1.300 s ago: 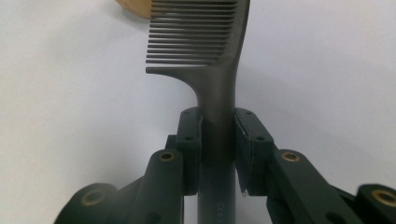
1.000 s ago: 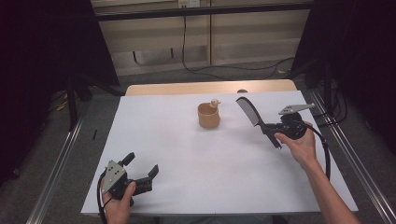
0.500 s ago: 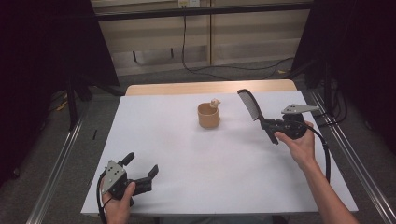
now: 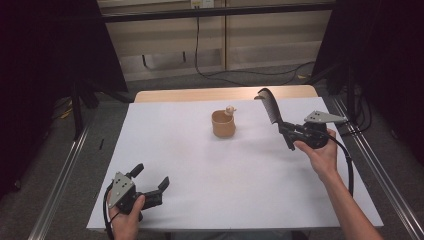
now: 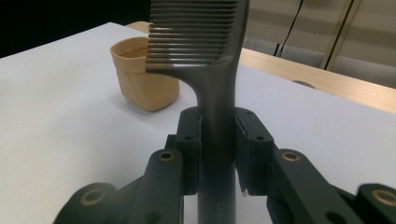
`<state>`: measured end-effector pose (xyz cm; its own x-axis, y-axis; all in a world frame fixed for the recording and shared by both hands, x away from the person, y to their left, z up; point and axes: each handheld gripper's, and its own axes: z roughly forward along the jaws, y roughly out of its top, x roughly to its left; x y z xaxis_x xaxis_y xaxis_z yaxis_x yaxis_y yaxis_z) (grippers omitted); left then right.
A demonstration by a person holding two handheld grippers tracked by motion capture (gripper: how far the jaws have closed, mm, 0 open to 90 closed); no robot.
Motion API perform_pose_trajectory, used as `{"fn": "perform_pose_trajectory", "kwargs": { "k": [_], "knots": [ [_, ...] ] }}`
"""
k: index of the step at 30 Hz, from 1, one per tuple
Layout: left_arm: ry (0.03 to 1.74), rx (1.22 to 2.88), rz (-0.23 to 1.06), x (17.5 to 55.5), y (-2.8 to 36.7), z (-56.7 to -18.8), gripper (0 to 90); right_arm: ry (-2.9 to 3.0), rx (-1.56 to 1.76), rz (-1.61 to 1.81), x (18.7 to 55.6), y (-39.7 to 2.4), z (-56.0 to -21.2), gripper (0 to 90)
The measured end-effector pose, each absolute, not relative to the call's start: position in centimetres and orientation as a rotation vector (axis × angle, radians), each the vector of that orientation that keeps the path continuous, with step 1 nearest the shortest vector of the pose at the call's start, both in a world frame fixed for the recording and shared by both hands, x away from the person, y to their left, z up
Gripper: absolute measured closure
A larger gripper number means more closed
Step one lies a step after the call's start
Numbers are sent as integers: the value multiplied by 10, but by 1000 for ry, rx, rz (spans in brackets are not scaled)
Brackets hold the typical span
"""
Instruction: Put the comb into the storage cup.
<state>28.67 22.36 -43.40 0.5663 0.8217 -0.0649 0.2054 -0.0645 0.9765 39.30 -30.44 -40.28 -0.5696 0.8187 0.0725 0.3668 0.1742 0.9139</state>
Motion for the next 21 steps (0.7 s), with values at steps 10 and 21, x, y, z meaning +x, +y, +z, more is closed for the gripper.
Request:
{"fn": "perform_pose_trajectory", "kwargs": {
  "k": [10, 21],
  "knots": [
    [891, 1588, 636, 287, 223, -434, 19, 1961, 1060, 1448, 391, -298, -398, 728],
    [883, 1586, 638, 287, 222, -434, 19, 1941, 1020, 1510, 389, -291, -393, 728]
  ]
}}
